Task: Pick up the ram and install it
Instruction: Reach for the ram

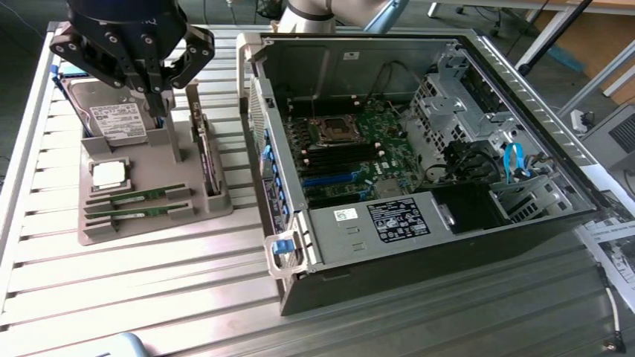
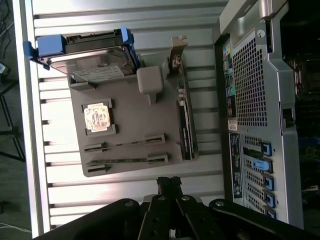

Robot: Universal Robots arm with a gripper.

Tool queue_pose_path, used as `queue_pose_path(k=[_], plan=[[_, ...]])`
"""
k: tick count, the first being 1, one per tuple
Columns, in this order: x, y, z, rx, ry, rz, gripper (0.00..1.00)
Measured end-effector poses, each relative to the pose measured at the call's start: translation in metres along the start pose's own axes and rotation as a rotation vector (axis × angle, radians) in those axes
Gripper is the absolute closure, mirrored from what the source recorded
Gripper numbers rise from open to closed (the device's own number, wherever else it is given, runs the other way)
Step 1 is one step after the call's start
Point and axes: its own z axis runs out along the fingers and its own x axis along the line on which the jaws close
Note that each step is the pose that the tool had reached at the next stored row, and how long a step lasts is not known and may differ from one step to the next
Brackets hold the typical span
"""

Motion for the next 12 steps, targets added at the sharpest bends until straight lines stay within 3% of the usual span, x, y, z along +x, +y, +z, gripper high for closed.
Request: queue_pose_path(k=[12], plan=[[-0.0002,-0.0032,-0.0001,0.0003,0.0000,0.000,0.89]])
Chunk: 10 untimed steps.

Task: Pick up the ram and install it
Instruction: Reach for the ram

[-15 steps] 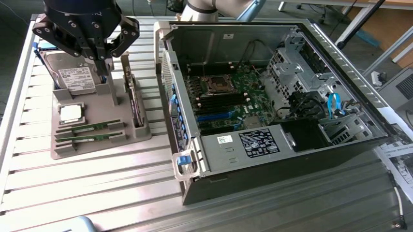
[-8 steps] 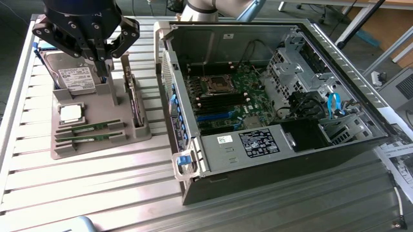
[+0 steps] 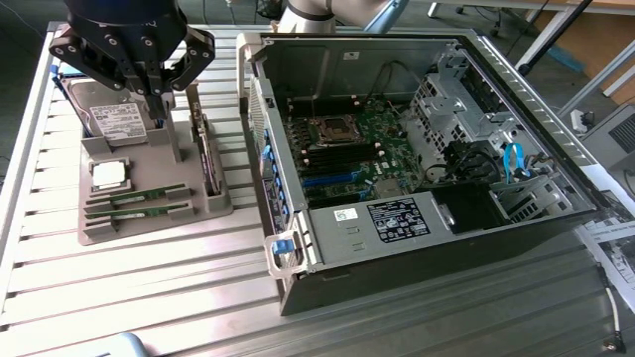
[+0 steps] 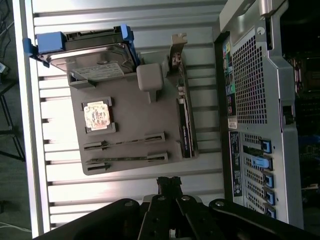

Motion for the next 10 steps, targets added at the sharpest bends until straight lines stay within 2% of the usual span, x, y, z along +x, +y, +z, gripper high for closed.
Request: queue_pose_path(k=[10], plan=[[-0.0002,-0.0032,-0.0001,0.0004,-0.0001,0.000,0.89]])
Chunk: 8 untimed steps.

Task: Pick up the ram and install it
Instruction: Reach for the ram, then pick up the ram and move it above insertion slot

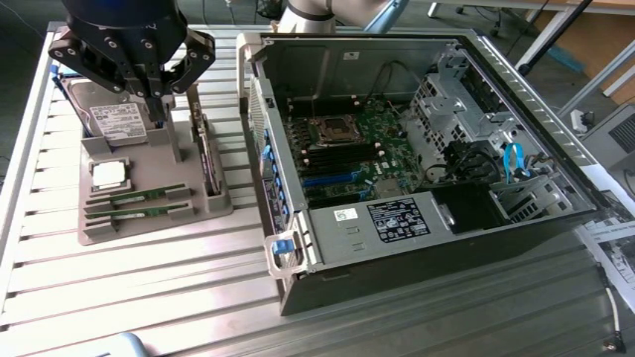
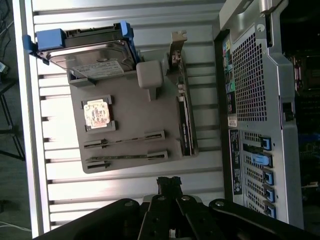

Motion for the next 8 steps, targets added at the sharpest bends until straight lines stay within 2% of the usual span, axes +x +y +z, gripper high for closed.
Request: queue_pose_path(k=[8], plan=[[-0.0001,-0.0009,0.0001,0.0007,0.0001,0.000,0.89]])
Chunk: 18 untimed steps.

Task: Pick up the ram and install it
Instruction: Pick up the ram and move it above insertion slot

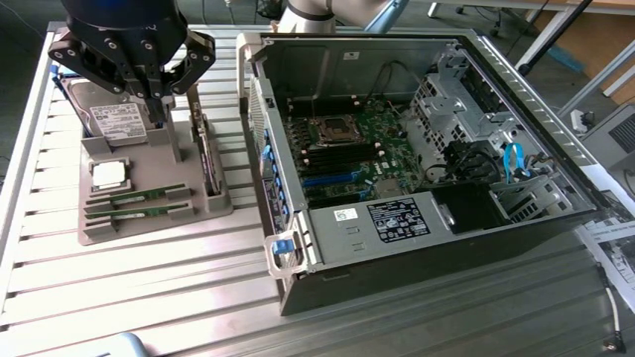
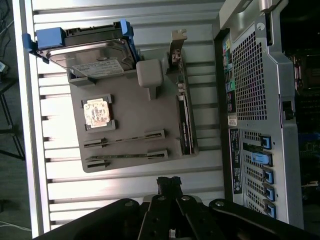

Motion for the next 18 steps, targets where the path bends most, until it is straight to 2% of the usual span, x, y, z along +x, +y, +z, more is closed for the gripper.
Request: queue_pose_path(k=[10,18], plan=[[0.000,-0.0002,0.0053,-0.0001,-0.0001,0.000,0.89],[0.000,-0.0006,0.0161,-0.0001,0.0010,0.000,0.89]])
